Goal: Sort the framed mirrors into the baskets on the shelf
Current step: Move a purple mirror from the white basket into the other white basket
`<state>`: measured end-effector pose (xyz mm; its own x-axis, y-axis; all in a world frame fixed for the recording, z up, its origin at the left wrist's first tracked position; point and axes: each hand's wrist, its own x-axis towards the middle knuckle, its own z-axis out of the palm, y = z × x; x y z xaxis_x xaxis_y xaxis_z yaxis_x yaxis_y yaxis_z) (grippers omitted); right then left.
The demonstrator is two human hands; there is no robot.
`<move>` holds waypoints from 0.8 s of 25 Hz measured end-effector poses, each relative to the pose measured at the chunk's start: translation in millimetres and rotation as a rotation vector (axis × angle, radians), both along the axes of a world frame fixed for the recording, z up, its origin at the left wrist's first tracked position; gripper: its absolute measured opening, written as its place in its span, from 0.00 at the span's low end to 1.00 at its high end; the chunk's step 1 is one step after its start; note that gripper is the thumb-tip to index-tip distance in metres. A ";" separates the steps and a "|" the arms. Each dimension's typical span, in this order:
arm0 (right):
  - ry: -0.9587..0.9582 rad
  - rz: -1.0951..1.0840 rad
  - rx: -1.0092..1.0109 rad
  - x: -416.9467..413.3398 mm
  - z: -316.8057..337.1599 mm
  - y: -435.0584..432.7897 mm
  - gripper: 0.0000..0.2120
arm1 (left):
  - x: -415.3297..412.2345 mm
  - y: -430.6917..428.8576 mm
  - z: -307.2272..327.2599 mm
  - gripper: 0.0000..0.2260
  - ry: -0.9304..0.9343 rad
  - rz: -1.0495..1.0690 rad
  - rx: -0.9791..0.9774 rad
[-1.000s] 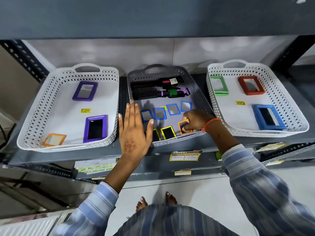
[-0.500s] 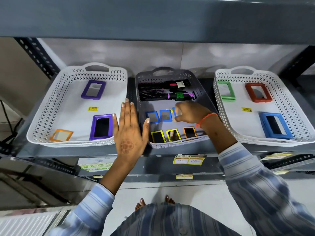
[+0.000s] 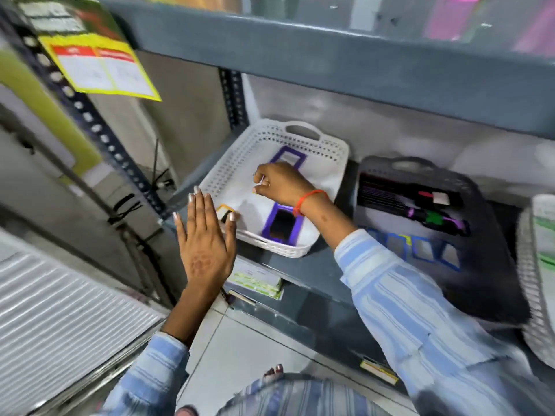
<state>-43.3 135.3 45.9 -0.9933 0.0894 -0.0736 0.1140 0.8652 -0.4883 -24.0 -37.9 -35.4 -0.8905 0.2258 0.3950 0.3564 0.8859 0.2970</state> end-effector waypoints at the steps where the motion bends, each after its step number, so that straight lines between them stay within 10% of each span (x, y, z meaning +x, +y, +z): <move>1: -0.029 0.046 0.021 -12.1 -9.3 -9.0 0.15 | -2.8 -6.9 -3.7 0.30 -0.015 0.013 -0.008; 12: -0.120 0.336 0.162 -44.1 -61.3 -51.0 0.21 | -5.0 -23.4 -21.6 0.29 -0.079 -0.012 -0.046; 20: 0.126 -0.002 0.166 0.0 -17.2 16.3 0.29 | 6.7 19.4 9.0 0.28 -0.013 -0.088 0.068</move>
